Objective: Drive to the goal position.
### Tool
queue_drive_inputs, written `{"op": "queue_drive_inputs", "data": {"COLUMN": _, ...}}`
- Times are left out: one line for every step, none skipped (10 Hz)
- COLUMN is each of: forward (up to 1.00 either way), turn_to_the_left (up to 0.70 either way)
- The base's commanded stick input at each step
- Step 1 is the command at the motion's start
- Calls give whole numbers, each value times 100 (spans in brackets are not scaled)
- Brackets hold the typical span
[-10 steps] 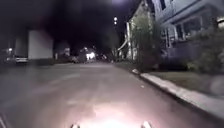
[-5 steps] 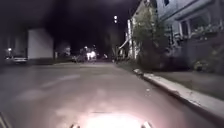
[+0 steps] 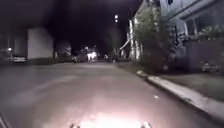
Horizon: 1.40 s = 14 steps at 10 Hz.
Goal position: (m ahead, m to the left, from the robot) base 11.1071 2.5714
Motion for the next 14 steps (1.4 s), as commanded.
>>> {"op": "queue_drive_inputs", "data": {"forward": 70, "turn_to_the_left": 0}}
{"op": "queue_drive_inputs", "data": {"forward": 70, "turn_to_the_left": 0}}
{"op": "queue_drive_inputs", "data": {"forward": 70, "turn_to_the_left": 0}}
{"op": "queue_drive_inputs", "data": {"forward": 70, "turn_to_the_left": 0}}
{"op": "queue_drive_inputs", "data": {"forward": 70, "turn_to_the_left": 0}}
{"op": "queue_drive_inputs", "data": {"forward": 70, "turn_to_the_left": 0}}
{"op": "queue_drive_inputs", "data": {"forward": 70, "turn_to_the_left": 0}}
{"op": "queue_drive_inputs", "data": {"forward": 70, "turn_to_the_left": 0}}
{"op": "queue_drive_inputs", "data": {"forward": 70, "turn_to_the_left": 0}}
{"op": "queue_drive_inputs", "data": {"forward": 70, "turn_to_the_left": 0}}
{"op": "queue_drive_inputs", "data": {"forward": 70, "turn_to_the_left": 0}}
{"op": "queue_drive_inputs", "data": {"forward": 70, "turn_to_the_left": 0}}
{"op": "queue_drive_inputs", "data": {"forward": 70, "turn_to_the_left": 0}}
{"op": "queue_drive_inputs", "data": {"forward": 70, "turn_to_the_left": 0}}
